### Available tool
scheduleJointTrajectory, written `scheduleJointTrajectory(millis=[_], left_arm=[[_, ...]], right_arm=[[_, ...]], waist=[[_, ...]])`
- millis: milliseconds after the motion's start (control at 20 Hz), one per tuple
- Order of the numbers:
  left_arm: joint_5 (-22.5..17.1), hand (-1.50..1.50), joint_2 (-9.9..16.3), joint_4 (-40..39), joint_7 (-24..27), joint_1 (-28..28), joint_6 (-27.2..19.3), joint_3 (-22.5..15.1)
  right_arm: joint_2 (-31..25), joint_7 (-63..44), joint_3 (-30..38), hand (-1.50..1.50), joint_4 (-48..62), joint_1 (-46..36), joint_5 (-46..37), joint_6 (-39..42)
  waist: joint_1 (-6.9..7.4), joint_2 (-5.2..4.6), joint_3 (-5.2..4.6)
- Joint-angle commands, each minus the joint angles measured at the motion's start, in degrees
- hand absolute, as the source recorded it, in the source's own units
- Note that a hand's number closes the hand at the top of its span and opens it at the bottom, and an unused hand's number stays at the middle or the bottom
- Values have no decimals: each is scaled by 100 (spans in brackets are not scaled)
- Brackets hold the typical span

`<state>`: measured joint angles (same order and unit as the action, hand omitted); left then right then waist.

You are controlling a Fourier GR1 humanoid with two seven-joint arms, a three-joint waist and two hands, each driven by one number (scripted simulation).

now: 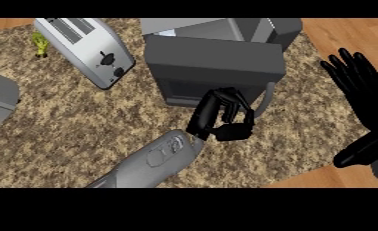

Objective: Pick up the milk, place it into the microwave and close the microwave

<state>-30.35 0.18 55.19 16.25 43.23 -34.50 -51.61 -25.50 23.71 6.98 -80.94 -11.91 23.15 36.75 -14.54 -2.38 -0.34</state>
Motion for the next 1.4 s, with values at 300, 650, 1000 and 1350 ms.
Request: scheduleJointTrajectory(millis=[300, 650, 1000, 1350], left_arm=[[-1051, 150, -18, -364, 460, 681, -194, 877], [-1405, 150, -18, -847, 821, 1011, -81, 1106], [-1697, 150, -18, -995, 1153, 1023, -29, 1132], [-1891, 150, -18, -1158, 1442, 1044, 102, 1089]], right_arm=[[-150, -379, 12, -150, -211, -175, 672, 302], [-274, -569, 8, -150, -376, -334, 922, 369], [-407, -720, 31, -150, -461, -469, 1145, 435], [-555, -837, 145, -150, -432, -520, 1445, 498]], waist=[[-287, -136, -17], [-456, -209, -10], [-517, -254, -7], [-525, -277, 6]])
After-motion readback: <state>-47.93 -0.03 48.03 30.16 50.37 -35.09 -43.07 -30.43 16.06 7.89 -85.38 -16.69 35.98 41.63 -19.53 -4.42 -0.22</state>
